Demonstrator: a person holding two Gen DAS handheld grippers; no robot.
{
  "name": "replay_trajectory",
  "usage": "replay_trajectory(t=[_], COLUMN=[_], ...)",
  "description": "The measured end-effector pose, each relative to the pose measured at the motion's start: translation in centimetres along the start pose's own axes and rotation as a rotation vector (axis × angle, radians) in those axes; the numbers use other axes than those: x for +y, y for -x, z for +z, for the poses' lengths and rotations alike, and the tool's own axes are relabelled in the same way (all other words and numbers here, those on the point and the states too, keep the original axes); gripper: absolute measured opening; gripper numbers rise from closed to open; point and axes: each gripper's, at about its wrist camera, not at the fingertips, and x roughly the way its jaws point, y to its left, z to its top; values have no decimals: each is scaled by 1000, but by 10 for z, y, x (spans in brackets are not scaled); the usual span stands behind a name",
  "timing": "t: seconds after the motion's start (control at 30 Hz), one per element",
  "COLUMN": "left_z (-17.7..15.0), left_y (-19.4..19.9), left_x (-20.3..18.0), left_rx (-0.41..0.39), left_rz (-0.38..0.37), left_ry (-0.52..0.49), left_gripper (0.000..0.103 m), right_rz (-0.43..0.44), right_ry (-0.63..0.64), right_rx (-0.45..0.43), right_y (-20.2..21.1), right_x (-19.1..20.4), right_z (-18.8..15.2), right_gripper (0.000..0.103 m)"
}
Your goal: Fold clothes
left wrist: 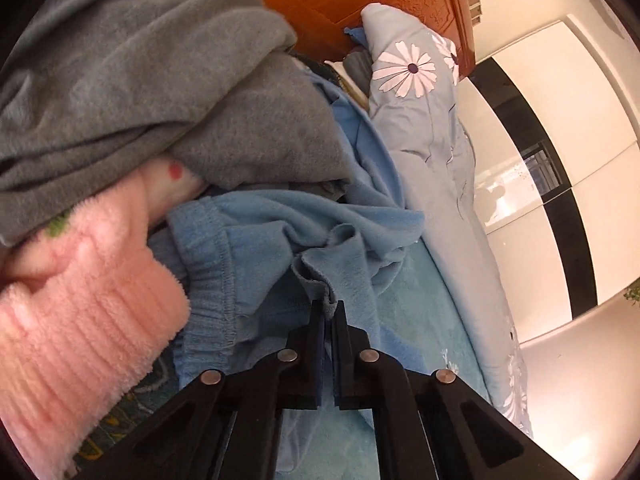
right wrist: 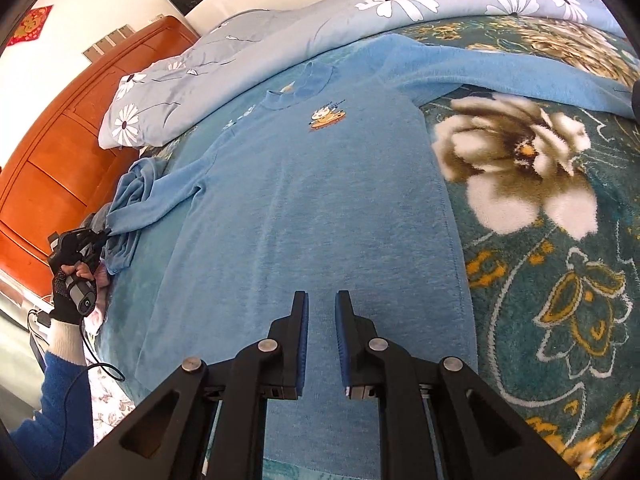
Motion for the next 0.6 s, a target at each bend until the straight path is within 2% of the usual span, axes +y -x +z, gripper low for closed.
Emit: replay_trajectory(t=[0.1,0.23,0.33,0.47,0.53,0.6], left_z=[1,-2,-22,-81,-111,-142], left_y=[23,45,58,45,26,-1], left_x=[-56,-157,-237,-333,-360,-376], left_rx=[-41,-68,-69,21,79,138], left_rz=[-47,-148,-220,-306,-329,-317], left_ry=[-144,-352,-510,-689,-710,-715], left_gripper=[3,3,3,4,4,4], right_rz=[13,27,26,37,34,28], right_ry=[-7,-13,-23,-55,-64,-68], right_rx=[-38,-87,-114,-148,-149,-143], right_y=[14,33,43,54,56,56], right_x=[-6,-19,-32,-49,-57,-63], right_z=[0,-2,1,5,6,5], right_gripper=[13,13,13,13,13,13])
